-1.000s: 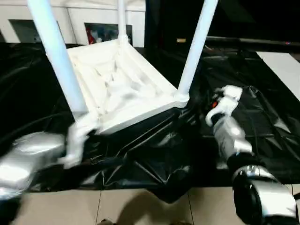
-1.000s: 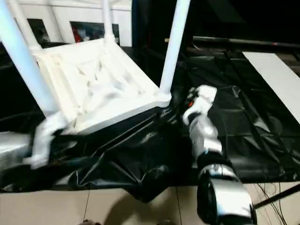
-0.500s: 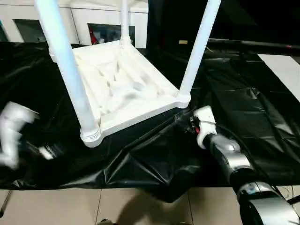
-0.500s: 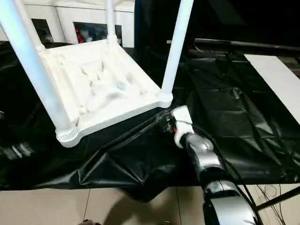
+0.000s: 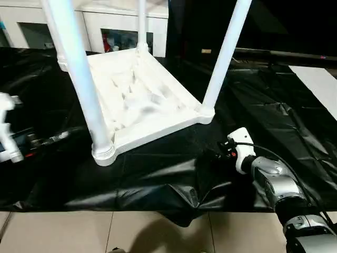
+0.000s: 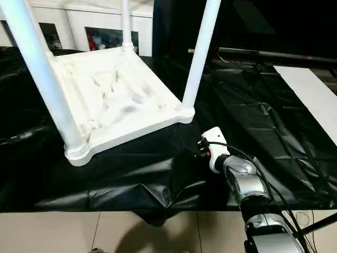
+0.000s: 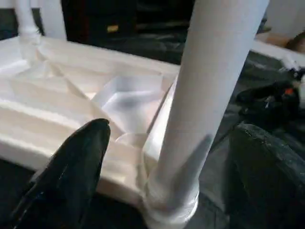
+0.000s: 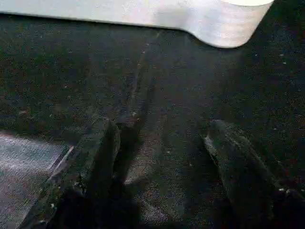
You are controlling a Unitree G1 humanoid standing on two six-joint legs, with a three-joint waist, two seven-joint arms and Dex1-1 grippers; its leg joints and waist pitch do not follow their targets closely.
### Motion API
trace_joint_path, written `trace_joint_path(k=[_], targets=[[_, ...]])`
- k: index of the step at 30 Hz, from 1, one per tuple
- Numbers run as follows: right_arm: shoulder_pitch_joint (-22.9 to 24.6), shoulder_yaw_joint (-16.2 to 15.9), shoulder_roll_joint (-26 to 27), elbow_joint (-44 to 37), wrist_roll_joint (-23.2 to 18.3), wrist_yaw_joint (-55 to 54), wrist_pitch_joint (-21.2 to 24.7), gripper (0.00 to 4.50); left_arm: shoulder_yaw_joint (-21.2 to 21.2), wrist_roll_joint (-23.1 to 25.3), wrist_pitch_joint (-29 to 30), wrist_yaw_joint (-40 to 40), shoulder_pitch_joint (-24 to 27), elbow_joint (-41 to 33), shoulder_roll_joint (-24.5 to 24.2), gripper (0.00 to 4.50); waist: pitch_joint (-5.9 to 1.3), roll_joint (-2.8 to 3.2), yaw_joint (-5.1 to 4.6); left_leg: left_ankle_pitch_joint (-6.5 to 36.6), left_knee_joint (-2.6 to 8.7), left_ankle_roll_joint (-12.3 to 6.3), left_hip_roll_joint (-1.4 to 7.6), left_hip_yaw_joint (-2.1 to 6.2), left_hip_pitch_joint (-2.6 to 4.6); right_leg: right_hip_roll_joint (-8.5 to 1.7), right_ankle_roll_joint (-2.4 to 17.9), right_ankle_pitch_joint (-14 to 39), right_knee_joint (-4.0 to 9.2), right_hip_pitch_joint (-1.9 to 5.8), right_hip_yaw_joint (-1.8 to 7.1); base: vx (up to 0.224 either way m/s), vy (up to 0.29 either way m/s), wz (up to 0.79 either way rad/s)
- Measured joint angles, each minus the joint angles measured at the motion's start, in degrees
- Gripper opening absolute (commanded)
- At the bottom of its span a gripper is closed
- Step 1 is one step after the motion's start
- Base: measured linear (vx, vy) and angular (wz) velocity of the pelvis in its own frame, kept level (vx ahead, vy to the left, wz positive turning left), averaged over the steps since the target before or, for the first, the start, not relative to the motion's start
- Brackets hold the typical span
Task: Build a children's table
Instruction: Rotate table base
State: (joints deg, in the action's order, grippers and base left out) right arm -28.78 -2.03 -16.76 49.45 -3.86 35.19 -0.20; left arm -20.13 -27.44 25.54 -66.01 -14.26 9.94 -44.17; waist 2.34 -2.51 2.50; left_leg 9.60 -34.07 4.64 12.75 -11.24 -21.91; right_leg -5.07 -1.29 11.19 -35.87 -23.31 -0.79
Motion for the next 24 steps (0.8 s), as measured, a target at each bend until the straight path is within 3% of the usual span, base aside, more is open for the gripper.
trace_joint_path(k=[11,17,24], targets=[[-0.28,0.12,2.79,-1.07,0.05,-3.41,0.1,3.25,6.02,-1.67,0.83,-1.52,-5.02,1.37,7.18,4.46,0.1,-0.18,-0.39,0.0,0.0,0.0,-0.01,-0.01,-0.08,0.0,0.01,-0.01,-0.02,-0.08,0.02,0.0,0.0,0.0],[-2.93,-0.12,4.63,0.4,1.55,-7.63,0.09,3.25,10.37,-2.26,0.95,-1.26,-8.25,1.8,12.92,4.46,0.16,-0.1,-0.34,-0.01,0.0,0.0,-0.02,-0.03,-0.17,-0.01,0.01,0.0,0.1,-0.1,0.0,0.0,0.0,0.0],[-4.39,-0.64,5.92,2.54,2.53,-10.55,-0.01,3.25,15.44,-6.05,6.65,-1.94,-8.74,-5.79,15.61,4.46,0.27,0.08,-0.62,0.0,0.02,-0.01,-0.01,-0.06,-0.16,0.01,0.02,0.03,0.16,-0.1,0.01,0.0,0.0,0.0]])
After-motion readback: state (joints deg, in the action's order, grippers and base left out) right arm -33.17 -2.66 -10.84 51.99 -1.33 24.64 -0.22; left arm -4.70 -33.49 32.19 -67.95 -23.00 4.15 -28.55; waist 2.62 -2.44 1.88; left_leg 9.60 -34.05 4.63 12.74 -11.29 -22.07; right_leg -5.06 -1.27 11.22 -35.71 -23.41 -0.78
